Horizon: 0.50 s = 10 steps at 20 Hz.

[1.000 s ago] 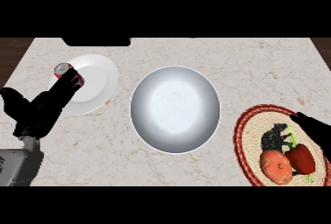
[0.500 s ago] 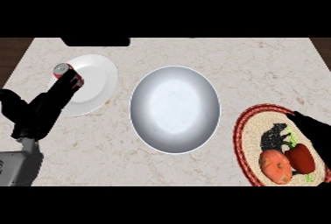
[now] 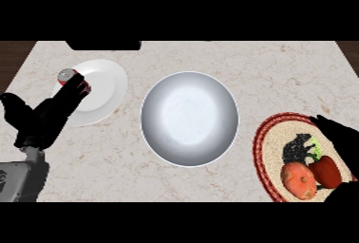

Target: Pick the bell pepper from the placemat and place it in the bowl

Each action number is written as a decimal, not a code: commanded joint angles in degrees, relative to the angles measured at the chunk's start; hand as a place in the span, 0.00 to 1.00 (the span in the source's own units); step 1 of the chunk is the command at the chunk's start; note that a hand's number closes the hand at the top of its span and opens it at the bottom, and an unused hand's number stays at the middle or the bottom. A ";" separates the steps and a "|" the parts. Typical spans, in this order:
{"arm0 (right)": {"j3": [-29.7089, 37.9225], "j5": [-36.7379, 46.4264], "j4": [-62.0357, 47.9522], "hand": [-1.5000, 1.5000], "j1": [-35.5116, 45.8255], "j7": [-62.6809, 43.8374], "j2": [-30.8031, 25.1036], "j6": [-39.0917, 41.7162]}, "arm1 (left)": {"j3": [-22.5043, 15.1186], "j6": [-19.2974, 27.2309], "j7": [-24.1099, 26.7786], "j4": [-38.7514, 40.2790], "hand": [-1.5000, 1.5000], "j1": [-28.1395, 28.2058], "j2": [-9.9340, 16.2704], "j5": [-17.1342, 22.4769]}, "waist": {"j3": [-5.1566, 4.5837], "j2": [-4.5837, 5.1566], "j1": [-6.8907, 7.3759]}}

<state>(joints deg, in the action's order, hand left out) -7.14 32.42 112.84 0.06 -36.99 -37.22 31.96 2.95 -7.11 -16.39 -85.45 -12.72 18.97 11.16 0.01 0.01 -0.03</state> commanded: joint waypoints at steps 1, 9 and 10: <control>0.21 3.06 1.79 0.00 -1.82 -1.11 3.03 2.01 | -0.48 -0.19 3.57 1.11 0.50 1.98 -2.05 -3.10 | -0.02 -0.04 -0.13; 2.82 7.61 -8.49 0.00 -1.66 8.76 4.80 1.13 | 0.74 -0.78 0.49 -1.74 0.50 2.65 -3.42 -3.11 | 0.00 -0.04 0.03; 0.06 10.19 -10.83 0.00 2.00 5.95 7.95 0.43 | 2.50 -3.86 4.46 2.60 0.50 1.28 -1.66 -2.71 | -0.01 0.02 0.11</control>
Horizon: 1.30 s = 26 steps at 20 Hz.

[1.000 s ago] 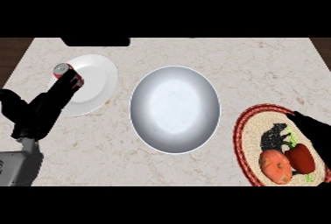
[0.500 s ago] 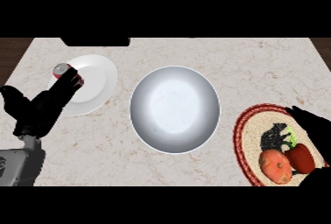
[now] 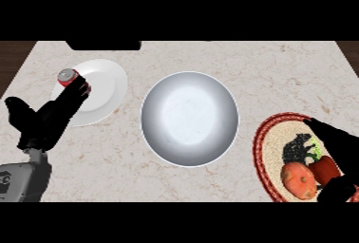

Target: Pick the bell pepper from the placemat and place it in the bowl

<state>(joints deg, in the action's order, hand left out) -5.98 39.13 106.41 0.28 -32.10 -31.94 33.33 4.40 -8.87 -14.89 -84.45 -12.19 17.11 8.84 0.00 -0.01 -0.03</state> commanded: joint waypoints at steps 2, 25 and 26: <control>0.70 3.81 -1.59 0.00 -1.84 2.60 2.34 0.53 | 0.48 0.11 -1.78 -2.89 0.50 0.80 -1.19 -1.06 | 0.01 -0.03 -0.04; 5.74 14.56 -25.85 1.00 5.88 19.91 4.85 -7.15 | 3.15 -3.86 0.27 1.53 0.50 -0.54 -2.71 -2.62 | 0.00 0.02 0.00; 5.05 15.63 -26.69 1.00 5.37 21.57 5.23 -10.43 | 1.97 -1.48 -3.71 -5.90 0.50 1.99 -3.75 -3.00 | 0.02 -0.03 0.21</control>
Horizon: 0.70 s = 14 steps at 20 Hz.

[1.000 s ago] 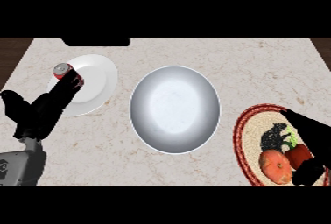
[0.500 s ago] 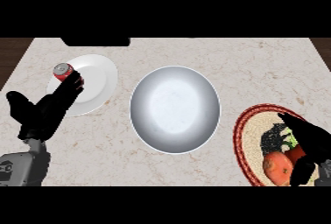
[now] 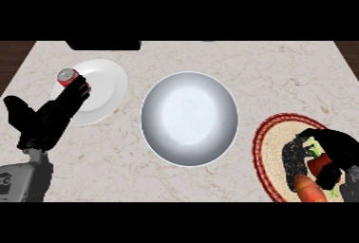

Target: Pick the bell pepper from the placemat and place it in the bowl

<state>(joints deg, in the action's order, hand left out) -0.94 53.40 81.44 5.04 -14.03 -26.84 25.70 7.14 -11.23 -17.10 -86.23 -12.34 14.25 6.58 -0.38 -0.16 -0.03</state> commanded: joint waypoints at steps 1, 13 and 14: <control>-1.73 3.06 -1.05 1.00 -0.88 2.59 2.52 -5.85 | 1.87 -2.36 1.34 -0.38 0.50 1.92 1.50 1.19 | 0.39 0.15 0.13; 1.73 3.65 2.19 1.00 -3.67 10.11 1.23 -7.40 | -0.28 0.67 0.25 -0.57 0.50 0.43 -2.42 -2.21 | 0.38 0.11 -0.19; 2.77 2.37 0.22 1.00 1.90 9.05 1.21 -4.09 | 0.54 0.49 -2.96 -1.62 0.50 -1.38 -1.79 -0.64 | 0.38 0.13 0.00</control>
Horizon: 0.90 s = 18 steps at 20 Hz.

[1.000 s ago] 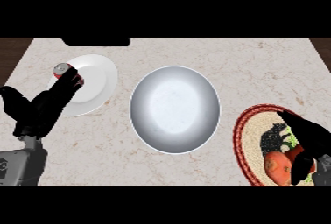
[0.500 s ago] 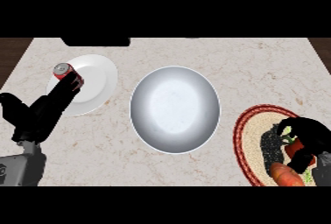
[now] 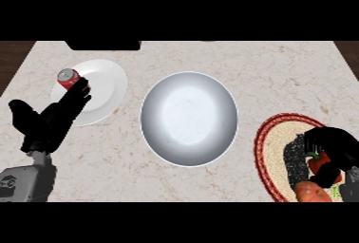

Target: Pick the bell pepper from the placemat and place it in the bowl

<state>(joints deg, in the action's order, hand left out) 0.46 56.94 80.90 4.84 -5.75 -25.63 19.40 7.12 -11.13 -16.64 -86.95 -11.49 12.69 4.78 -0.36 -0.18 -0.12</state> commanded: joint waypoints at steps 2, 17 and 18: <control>-1.77 1.09 9.23 1.00 -3.18 -2.62 1.82 3.94 | 1.78 -1.29 -1.57 -0.74 0.50 -0.75 1.20 1.47 | 0.34 0.09 -0.10; -8.08 3.27 60.17 1.00 -44.48 -14.08 10.83 2.46 | 1.93 -0.72 0.32 -1.18 0.50 2.26 0.64 0.29 | 0.28 -0.23 -1.83; -12.13 5.58 62.61 1.00 -42.41 -17.91 13.03 4.27 | 3.18 -3.18 -1.31 -3.32 0.50 2.72 2.40 3.01 | 0.28 -0.16 -0.88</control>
<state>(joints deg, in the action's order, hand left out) -7.17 59.82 131.34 -31.35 -19.93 -14.22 21.84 9.37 -12.22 -17.41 -88.92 -9.71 13.83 5.92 -0.09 -0.46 -1.84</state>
